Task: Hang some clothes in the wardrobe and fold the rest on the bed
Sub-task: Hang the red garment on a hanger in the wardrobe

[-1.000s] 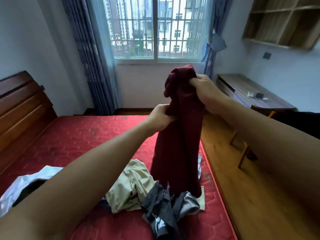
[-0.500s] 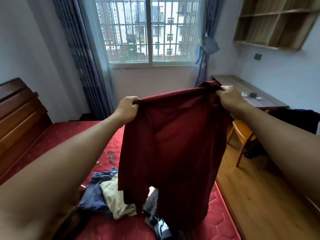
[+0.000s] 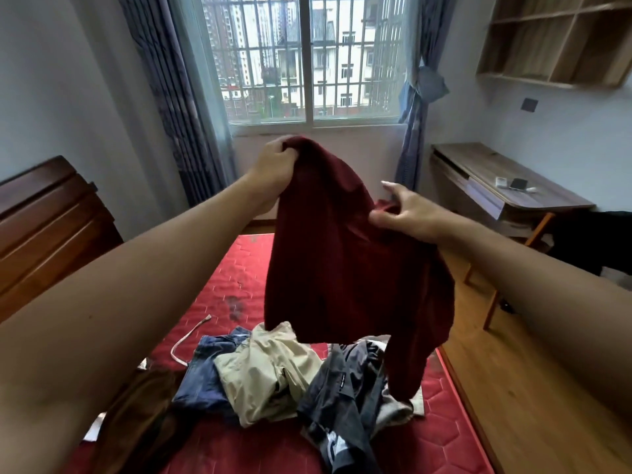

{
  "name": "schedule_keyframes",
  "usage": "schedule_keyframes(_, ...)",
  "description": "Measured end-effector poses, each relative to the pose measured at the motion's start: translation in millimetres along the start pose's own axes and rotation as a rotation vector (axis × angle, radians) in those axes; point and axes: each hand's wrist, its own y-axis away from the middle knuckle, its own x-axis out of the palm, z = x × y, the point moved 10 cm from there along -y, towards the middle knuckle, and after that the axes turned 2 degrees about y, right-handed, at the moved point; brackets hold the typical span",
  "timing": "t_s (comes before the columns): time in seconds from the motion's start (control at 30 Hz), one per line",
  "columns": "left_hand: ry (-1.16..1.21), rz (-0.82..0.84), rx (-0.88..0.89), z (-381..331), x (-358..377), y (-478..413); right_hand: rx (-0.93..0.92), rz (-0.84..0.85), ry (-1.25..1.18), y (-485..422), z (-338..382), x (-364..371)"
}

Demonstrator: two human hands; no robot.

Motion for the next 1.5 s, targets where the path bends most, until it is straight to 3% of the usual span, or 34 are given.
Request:
schedule_keyframes(0.07,0.161,0.078,-0.009,-22,29,3,-0.034,0.092,0.033,-4,19,32)
schedule_keyframes(0.1,0.211,0.148,0.004,-35,45,6,-0.067,0.058,0.038,-9,28,40)
schedule_keyframes(0.2,0.170,0.330,0.109,-58,76,17,-0.140,-0.198,0.133,-19,57,26)
schedule_keyframes(0.3,0.006,0.352,0.157,-32,63,26,-0.184,-0.325,0.094,-22,67,-4)
schedule_keyframes(0.37,-0.145,0.389,0.020,22,45,33,-0.159,-0.370,-0.065,-19,67,-27)
schedule_keyframes(0.43,-0.273,0.531,-0.166,84,37,55,-0.076,-0.350,-0.428,-22,63,-39)
schedule_keyframes(0.53,-0.366,0.685,-0.198,129,55,82,-0.027,-0.263,-0.781,-30,70,-46)
schedule_keyframes(0.67,-0.329,0.441,-0.179,135,59,68,-0.057,-0.280,-0.754,-31,70,-63)
schedule_keyframes(0.8,-0.202,0.276,-0.106,102,29,45,-0.067,-0.304,-0.049,-20,36,-74)
schedule_keyframes(0.87,-0.174,0.254,-0.050,78,12,34,0.031,-0.257,0.078,-16,1,-70)
schedule_keyframes(1.0,-0.227,0.214,0.006,41,-10,12,0.171,-0.174,0.128,-11,-37,-58)
schedule_keyframes(1.17,-0.348,0.229,0.095,3,-10,2,0.143,-0.094,0.123,-17,-27,-39)
schedule_keyframes(1.23,-0.384,0.226,0.117,-7,-5,2,0.070,-0.018,0.071,-20,-3,-18)
schedule_keyframes(1.33,-0.398,0.255,0.164,-24,15,9,-0.215,0.051,-0.098,-21,67,20)
schedule_keyframes(1.4,-0.372,0.256,0.163,-31,23,12,-0.312,0.021,-0.195,-25,95,33)
schedule_keyframes(1.5,-0.302,0.217,0.140,-34,14,14,-0.291,-0.186,-0.149,-29,102,21)
